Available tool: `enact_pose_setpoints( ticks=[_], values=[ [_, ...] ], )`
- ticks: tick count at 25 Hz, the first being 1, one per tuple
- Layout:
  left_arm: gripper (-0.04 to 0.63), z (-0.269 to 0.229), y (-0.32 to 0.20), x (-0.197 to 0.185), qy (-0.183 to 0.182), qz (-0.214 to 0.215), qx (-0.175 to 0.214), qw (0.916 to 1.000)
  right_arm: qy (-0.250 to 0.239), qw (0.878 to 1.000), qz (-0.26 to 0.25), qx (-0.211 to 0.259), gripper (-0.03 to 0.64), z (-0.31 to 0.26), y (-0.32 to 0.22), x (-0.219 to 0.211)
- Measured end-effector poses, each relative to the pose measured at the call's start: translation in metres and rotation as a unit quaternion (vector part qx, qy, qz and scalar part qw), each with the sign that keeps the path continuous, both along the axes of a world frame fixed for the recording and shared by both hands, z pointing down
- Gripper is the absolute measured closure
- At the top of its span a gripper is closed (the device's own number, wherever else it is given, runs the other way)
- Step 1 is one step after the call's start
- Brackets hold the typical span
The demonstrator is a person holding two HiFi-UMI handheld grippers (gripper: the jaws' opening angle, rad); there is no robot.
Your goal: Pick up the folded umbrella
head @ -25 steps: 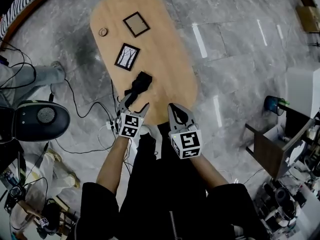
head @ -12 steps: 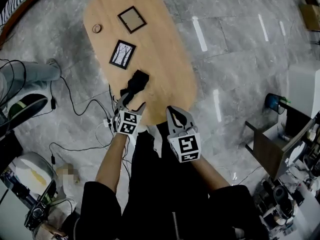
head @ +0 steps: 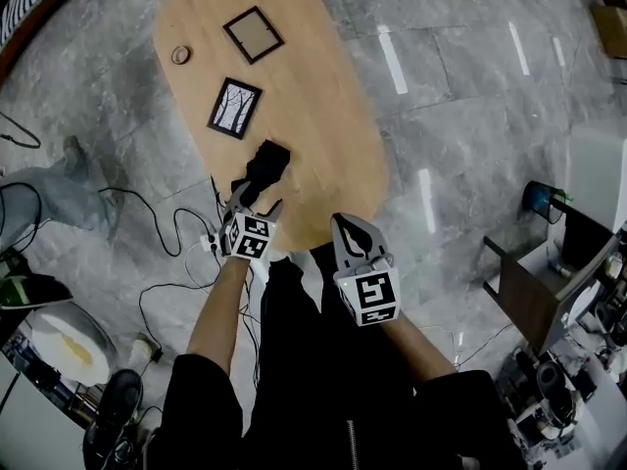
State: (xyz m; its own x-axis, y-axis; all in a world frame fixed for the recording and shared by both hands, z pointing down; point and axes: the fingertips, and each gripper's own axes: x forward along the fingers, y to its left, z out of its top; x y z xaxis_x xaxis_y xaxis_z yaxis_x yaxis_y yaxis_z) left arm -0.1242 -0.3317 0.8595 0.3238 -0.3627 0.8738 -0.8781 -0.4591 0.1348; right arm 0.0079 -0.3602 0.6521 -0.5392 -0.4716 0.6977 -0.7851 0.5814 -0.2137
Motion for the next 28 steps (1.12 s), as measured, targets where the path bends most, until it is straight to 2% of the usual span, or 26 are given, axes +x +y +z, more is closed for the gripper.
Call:
enact_pose_setpoints(
  ticks=[8,17,22,28],
  values=[
    [0.247,0.045,-0.001,-0.010,-0.035,0.028,-0.025,0.9987,0.013,1.000,0.015,-0.010,0.606,0.021,-0.005,0.010],
    [0.245,0.070,-0.007,-0.036,-0.078,0.019,-0.031,0.9963,0.022,0.999,0.028,-0.022,0.606,0.031,0.006,0.017],
    [0.244,0.086,-0.001,-0.043,-0.083,0.012,-0.059,0.9947,0.029,0.999,0.033,-0.028,0.606,0.036,0.011,0.023],
    [0.244,0.097,-0.003,-0.040,-0.084,0.017,-0.064,0.9943,0.033,0.998,0.037,-0.035,0.606,0.041,0.013,0.029]
  ],
)
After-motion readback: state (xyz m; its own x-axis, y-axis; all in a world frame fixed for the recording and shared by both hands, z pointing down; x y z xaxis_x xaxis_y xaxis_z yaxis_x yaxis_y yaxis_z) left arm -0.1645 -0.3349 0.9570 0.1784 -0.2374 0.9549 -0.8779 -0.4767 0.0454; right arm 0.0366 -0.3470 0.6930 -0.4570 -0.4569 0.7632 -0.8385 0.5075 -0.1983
